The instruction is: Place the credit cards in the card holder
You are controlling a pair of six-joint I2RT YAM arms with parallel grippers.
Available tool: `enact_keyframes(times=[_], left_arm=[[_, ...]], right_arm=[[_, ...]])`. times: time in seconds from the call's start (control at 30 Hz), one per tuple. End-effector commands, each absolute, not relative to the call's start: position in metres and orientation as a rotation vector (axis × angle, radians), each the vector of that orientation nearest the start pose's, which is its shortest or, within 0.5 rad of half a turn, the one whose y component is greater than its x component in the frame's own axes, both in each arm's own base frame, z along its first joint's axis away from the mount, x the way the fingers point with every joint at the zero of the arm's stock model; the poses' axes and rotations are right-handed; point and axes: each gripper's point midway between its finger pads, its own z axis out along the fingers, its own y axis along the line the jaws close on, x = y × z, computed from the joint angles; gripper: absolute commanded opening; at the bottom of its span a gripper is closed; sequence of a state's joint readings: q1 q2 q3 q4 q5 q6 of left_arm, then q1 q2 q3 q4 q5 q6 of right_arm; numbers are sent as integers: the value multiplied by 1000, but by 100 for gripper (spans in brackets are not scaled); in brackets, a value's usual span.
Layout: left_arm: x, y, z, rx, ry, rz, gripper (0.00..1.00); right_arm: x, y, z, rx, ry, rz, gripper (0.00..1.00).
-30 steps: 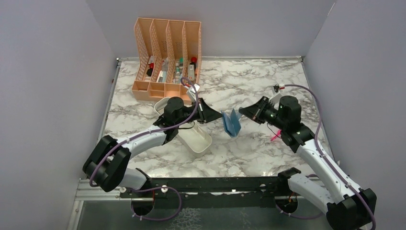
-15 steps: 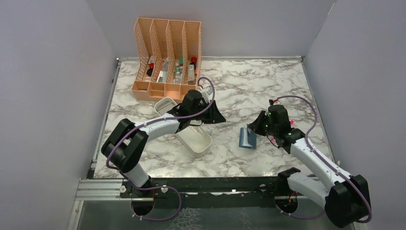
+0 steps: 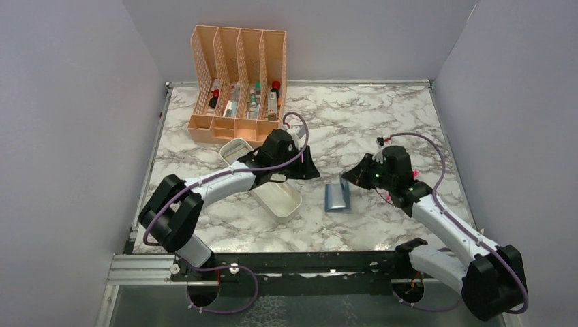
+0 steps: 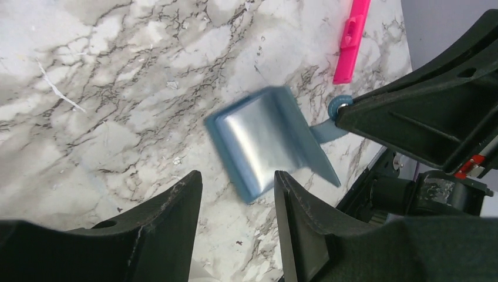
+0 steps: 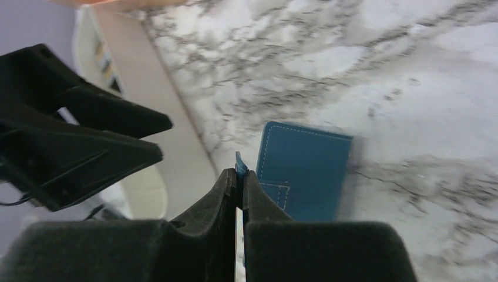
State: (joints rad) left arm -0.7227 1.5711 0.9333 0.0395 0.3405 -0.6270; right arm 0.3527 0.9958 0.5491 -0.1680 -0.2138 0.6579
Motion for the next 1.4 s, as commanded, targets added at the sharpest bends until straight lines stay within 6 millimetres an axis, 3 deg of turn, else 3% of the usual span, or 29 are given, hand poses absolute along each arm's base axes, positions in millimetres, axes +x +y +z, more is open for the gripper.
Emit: enact_keyframes(times=[0.0, 0.07, 0.13, 0.2, 0.3, 0.53, 0.6, 1.0, 1.23, 1.37], left_arm=[[283, -332, 152, 301, 2255, -998, 52], [285, -330, 151, 295, 2260, -986, 52], [286, -327, 146, 313, 2270, -945, 52], [287, -327, 141, 346, 2281, -893, 52], [287, -326, 132, 388, 2318, -834, 51], [287, -324, 113, 410, 2372, -779, 52], [286, -325, 110, 418, 2376, -782, 52], [267, -368, 104, 556, 2360, -1075, 64], [258, -384, 122, 553, 2293, -1250, 70], [254, -392, 120, 553, 2292, -1329, 72]], right_arm=[[263, 209, 166, 148, 2141, 1173, 3], [268, 217, 157, 154, 2158, 1219, 3], [274, 215, 131, 194, 2231, 1166, 3], [282, 198, 100, 230, 2337, 978, 3], [287, 170, 70, 273, 2401, 736, 9], [277, 116, 37, 391, 2413, 382, 10], [281, 105, 39, 410, 2377, 314, 10], [281, 112, 47, 384, 2360, 378, 10], [276, 141, 98, 333, 2255, 636, 9], [271, 153, 112, 317, 2219, 749, 9]])
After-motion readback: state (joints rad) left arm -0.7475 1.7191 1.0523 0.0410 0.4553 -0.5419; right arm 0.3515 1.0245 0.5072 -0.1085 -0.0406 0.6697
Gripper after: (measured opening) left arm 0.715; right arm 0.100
